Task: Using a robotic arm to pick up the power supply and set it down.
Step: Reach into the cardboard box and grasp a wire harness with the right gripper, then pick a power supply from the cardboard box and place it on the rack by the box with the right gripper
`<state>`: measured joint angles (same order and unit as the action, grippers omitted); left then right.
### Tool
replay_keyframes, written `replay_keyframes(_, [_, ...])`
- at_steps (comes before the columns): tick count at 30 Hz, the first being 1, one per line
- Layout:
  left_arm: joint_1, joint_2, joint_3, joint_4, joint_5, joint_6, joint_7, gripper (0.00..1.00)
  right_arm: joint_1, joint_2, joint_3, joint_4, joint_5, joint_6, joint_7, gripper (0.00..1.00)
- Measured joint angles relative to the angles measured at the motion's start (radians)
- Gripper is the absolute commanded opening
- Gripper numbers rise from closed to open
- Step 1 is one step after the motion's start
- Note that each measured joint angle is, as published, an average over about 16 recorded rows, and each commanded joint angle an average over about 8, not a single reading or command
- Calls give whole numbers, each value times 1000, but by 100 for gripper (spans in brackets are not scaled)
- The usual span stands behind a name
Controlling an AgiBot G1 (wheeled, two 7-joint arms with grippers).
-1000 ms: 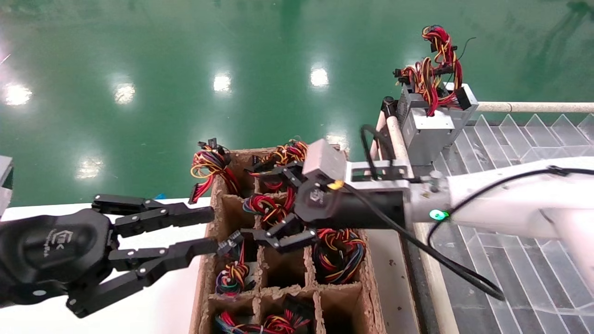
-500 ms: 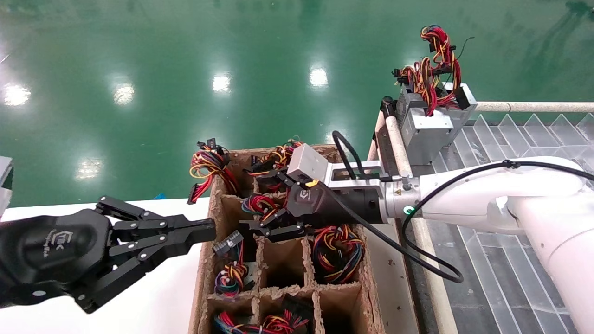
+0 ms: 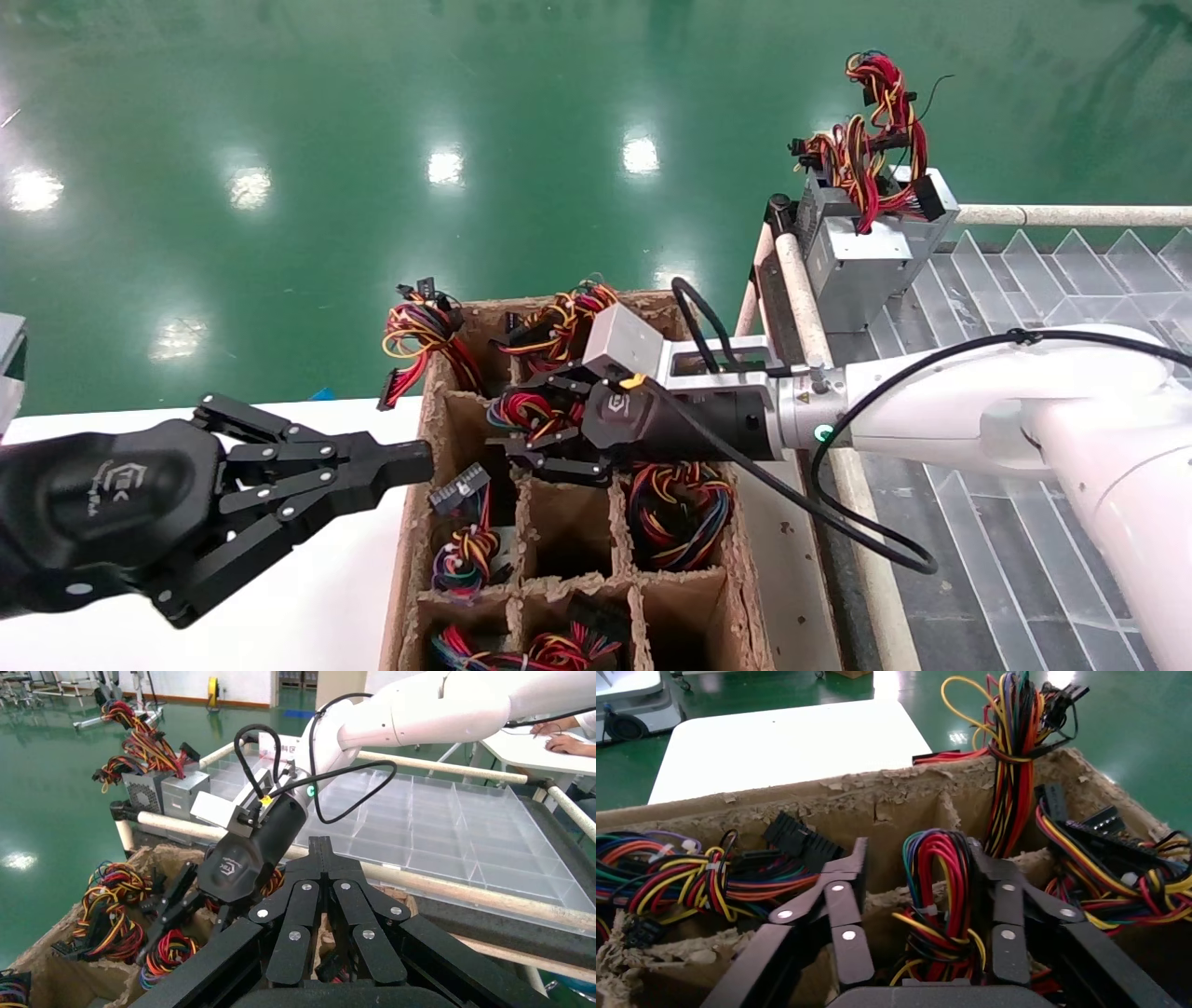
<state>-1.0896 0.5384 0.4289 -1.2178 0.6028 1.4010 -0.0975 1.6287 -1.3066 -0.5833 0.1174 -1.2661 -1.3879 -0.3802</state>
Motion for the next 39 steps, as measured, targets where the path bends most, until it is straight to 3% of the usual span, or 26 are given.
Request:
replay_keyframes(22, [0, 0, 0, 0, 0, 0, 0, 0, 39, 10, -11, -56, -15, -28, -41, 0])
replay_keyframes(39, [0, 0, 0, 0, 0, 0, 0, 0, 115, 52, 0, 3, 4, -132, -95, 0])
